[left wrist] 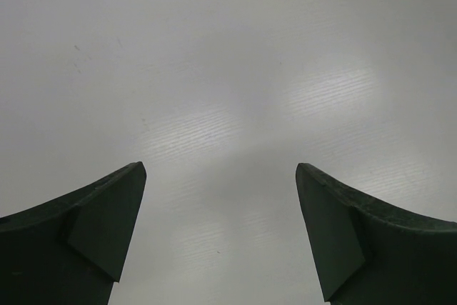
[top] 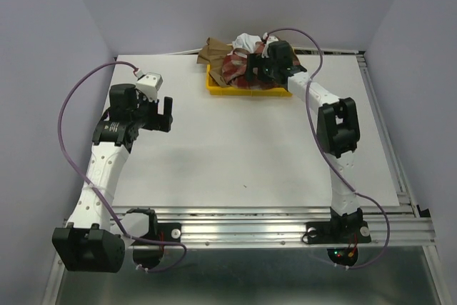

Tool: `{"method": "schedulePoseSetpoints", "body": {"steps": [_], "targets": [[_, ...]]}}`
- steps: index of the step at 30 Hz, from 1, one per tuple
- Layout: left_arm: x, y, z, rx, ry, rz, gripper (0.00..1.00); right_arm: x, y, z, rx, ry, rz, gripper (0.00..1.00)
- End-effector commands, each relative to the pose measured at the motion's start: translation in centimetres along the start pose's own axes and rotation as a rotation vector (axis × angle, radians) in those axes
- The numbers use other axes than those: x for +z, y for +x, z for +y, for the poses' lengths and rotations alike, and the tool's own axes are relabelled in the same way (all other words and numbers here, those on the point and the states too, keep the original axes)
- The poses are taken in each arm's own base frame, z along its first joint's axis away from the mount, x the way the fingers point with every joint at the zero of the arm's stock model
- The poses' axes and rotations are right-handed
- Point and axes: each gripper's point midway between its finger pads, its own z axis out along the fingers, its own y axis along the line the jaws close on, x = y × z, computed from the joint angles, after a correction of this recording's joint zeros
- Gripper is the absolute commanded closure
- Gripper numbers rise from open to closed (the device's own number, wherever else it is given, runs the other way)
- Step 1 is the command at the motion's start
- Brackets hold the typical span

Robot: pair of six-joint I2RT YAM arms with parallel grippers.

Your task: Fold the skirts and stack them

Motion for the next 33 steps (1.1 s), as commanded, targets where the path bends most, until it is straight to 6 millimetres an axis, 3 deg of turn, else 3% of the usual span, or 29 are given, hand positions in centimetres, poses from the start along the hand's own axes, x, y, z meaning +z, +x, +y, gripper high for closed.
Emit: {"method": "schedulePoseSetpoints", "body": {"steps": [1,3,4,5,6,8,9,12,13,16,17,21,26,28,31,33], "targets": [[-0.3,-1.9,-0.2,-0.001,0.009,-0.064,0.01,1.0,-3.6,-1.5,0.016,0.103,-0.097,0.19],[-0.3,-2.0,-0.1,0.002,0.004,-0.072,0.01,1.4,-3.8,-1.4,0.019,0.091,-0.104,0.39],[-0.3,-2.0,-0.1,0.001,0.004,-0.074,0.01,1.3,-4.2,-1.1,0.018,0.079,-0.115,0.55],[-0.3,-2.0,-0.1,0.002,0.003,-0.074,0.01,1.2,-4.7,-0.8,0.014,0.066,-0.126,0.62],[-0.3,-1.9,-0.1,-0.001,0.004,-0.074,0.01,0.6,-5.9,0.0,0.005,0.039,-0.147,0.74],[-0.3,-1.9,-0.3,0.0,0.011,-0.076,0.01,-0.5,-7.6,0.8,-0.007,0.011,-0.184,0.87],[-0.4,-2.0,-0.4,-0.001,0.014,-0.079,0.01,-1.8,-9.4,1.6,-0.019,-0.007,-0.224,0.99],[-0.8,-2.4,-0.5,0.001,0.02,-0.09,0.01,-4.8,-13.4,3.5,-0.056,-0.069,-0.333,0.99],[-0.9,-2.6,-0.5,0.004,0.023,-0.094,0.01,-7.0,-16.0,4.6,-0.072,-0.094,-0.409,0.99],[-1.2,-3.2,-0.7,0.012,0.032,-0.103,0.01,-10.9,-19.7,6.8,-0.118,-0.163,-0.517,0.99],[-1.3,-3.6,-0.6,0.007,0.025,-0.111,0.01,-13.4,-22.0,8.0,-0.138,-0.194,-0.582,0.99],[-1.7,-4.8,-0.4,-0.001,0.017,-0.134,0.01,-19.2,-26.7,10.2,-0.196,-0.239,-0.726,0.99],[-2.0,-6.1,-0.2,-0.012,0.015,-0.166,0.01,-25.3,-30.4,12.1,-0.226,-0.273,-0.857,0.99],[-2.5,-6.9,0.1,-0.017,0.012,-0.19,0.01,-29.2,-31.6,13.6,-0.238,-0.328,-0.924,0.99],[-3.2,-8.0,0.3,-0.017,0.018,-0.225,0.01,-34.6,-32.0,15.2,-0.25,-0.383,-0.982,0.99],[-3.9,-8.8,0.4,-0.018,0.021,-0.252,0.01,-36.0,-31.4,15.5,-0.256,-0.399,-0.975,0.99]]}}
